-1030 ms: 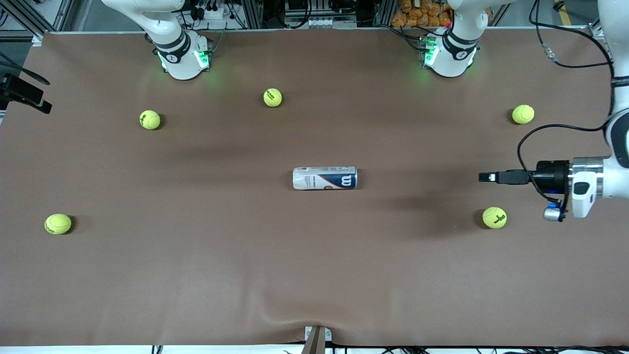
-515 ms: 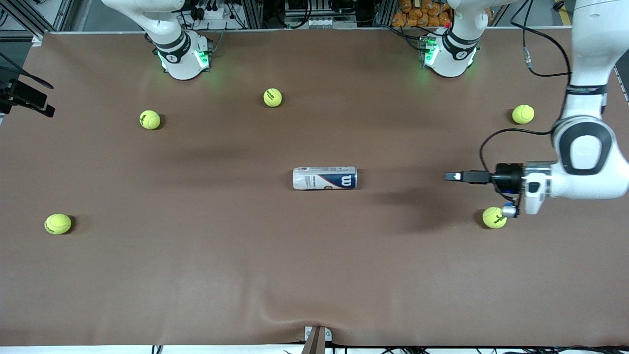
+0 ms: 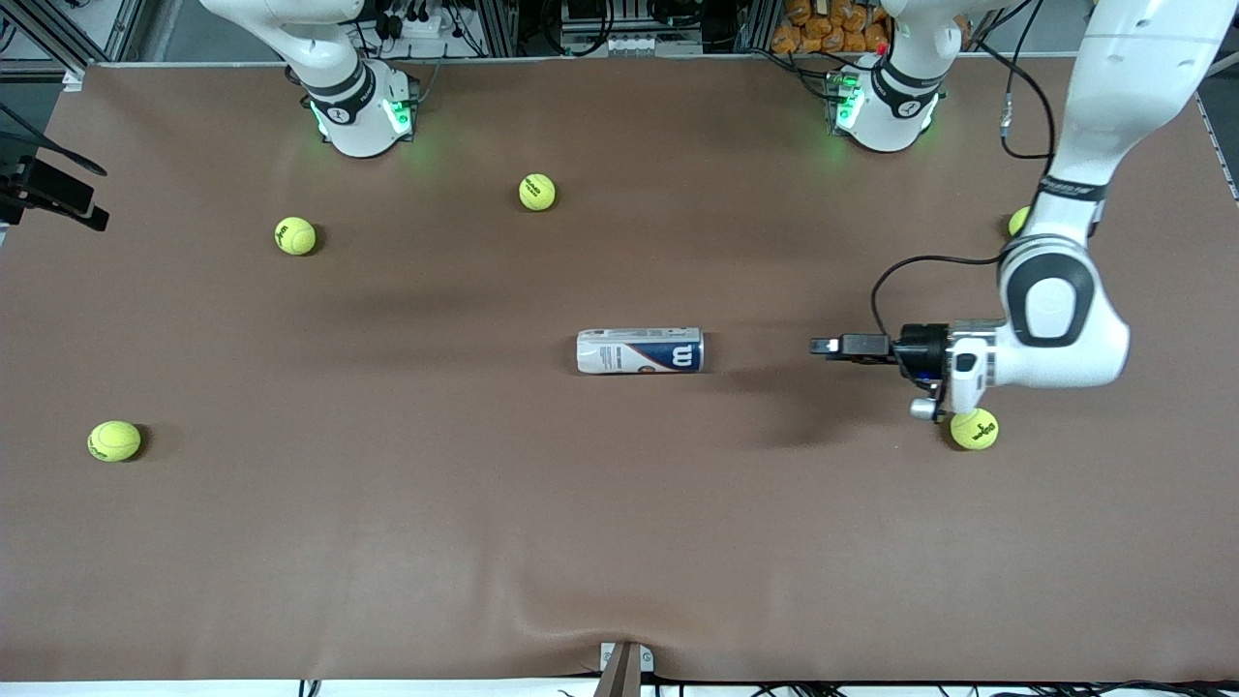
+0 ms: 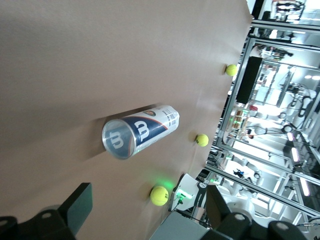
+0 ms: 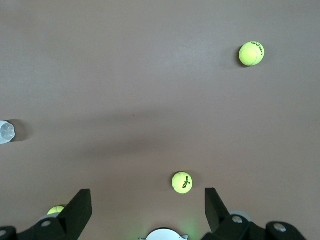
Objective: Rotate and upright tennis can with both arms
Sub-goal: 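Reach the left gripper toward the can's bottom end and grasp it, then lift and rotate the can upright with the left gripper, then lower the upright can onto the table with the left gripper, then open the left gripper and lift it away from the can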
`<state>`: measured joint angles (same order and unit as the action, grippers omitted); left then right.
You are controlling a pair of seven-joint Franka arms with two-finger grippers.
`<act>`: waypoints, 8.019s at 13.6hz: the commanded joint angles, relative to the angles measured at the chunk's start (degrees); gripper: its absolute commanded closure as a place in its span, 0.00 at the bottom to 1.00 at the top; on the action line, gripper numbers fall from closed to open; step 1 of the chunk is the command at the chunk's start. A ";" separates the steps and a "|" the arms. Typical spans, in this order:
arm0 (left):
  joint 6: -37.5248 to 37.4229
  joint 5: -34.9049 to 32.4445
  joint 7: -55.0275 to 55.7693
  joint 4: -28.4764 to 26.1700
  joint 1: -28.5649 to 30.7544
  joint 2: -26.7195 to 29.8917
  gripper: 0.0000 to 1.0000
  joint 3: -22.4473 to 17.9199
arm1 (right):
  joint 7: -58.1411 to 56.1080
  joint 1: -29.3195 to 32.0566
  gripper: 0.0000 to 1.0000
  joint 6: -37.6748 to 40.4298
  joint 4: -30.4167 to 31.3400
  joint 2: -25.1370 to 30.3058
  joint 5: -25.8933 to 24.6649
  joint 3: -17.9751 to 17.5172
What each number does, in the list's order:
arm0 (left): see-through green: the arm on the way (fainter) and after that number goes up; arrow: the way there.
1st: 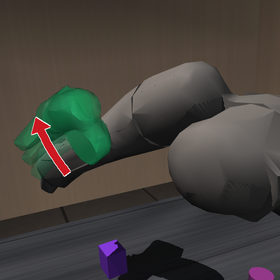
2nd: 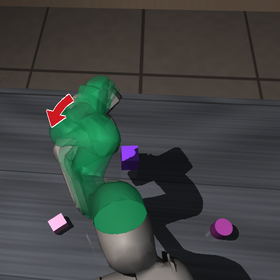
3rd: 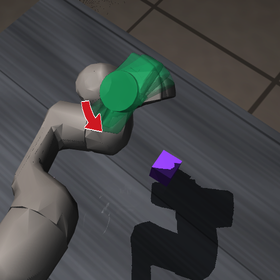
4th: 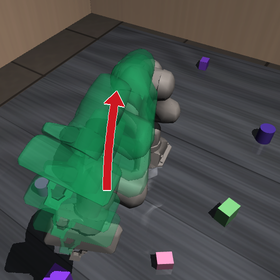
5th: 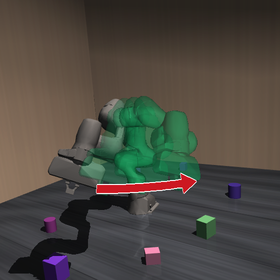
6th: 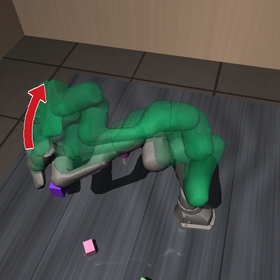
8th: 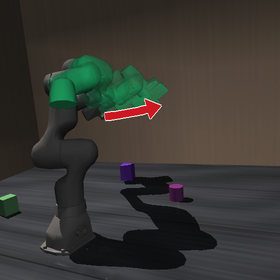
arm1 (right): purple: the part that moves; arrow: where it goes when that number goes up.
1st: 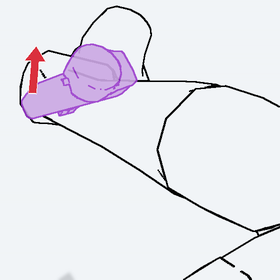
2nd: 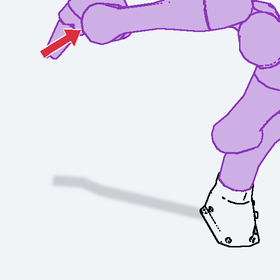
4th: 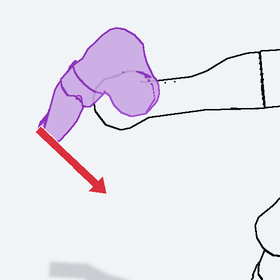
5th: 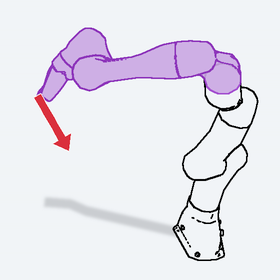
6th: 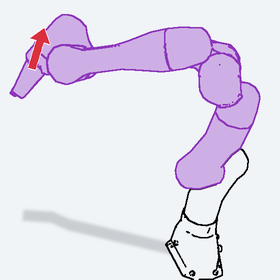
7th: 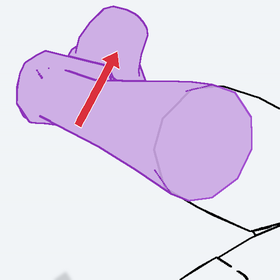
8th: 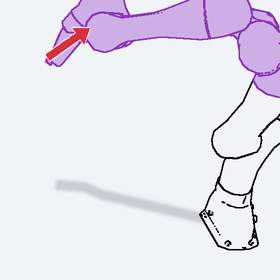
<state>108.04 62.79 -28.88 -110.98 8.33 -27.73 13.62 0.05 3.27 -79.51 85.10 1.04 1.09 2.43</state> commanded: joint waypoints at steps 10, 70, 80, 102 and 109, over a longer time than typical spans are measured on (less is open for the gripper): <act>10.61 19.89 -14.53 -0.64 -10.16 -9.62 0.00 1.58 | -0.67 -0.02 0.00 -0.21 0.60 0.11 -0.47 -1.02; 5.60 -76.85 105.06 34.86 -46.56 -8.30 1.00 -0.61 | -0.05 -1.87 0.00 -2.50 -0.37 -1.13 -0.38 -1.02; 7.53 -78.09 107.36 34.86 -47.79 -10.15 0.96 -0.88 | -0.05 -1.87 0.00 -2.50 -0.37 -1.21 -0.21 -1.11; 4.02 -74.75 106.76 34.95 -42.43 -1.36 0.00 -0.09 | 0.04 -2.31 0.00 -3.73 -0.37 -1.74 -0.12 -1.11; 1.04 -73.35 102.36 34.95 -36.03 4.25 0.00 -0.35 | 0.04 -2.48 0.00 -3.82 -0.37 -1.92 -0.12 -1.11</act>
<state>110.94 -12.21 75.60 -75.40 -29.85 -25.81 13.13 -0.23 1.40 -83.03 85.02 -0.61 1.09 1.21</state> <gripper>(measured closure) 0.000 0.000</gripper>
